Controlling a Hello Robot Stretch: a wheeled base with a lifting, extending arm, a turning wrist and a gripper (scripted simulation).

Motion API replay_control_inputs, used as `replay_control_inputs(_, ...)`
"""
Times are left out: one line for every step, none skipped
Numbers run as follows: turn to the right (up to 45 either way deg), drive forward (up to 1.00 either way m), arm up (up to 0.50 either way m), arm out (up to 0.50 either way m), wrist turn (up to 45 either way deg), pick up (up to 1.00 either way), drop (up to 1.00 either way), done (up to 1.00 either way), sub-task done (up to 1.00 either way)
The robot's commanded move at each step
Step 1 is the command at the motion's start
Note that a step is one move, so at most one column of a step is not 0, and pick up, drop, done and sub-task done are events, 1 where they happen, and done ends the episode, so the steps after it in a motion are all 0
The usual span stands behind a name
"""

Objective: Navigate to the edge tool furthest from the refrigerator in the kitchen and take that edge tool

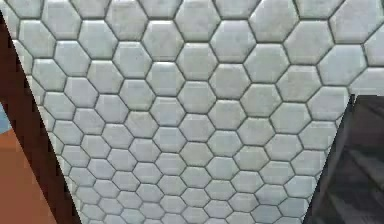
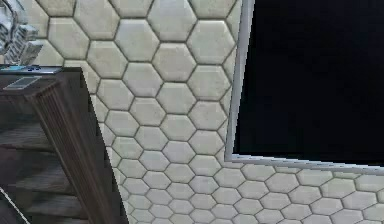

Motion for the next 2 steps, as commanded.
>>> replay_control_inputs(0.0, 0.20, 0.00, 0.00, 0.0, 0.00, 0.00, 0.00, 0.00)
replay_control_inputs(-45.0, 0.00, 0.00, 0.00, 0.0, 0.00, 0.00, 0.00, 0.00)
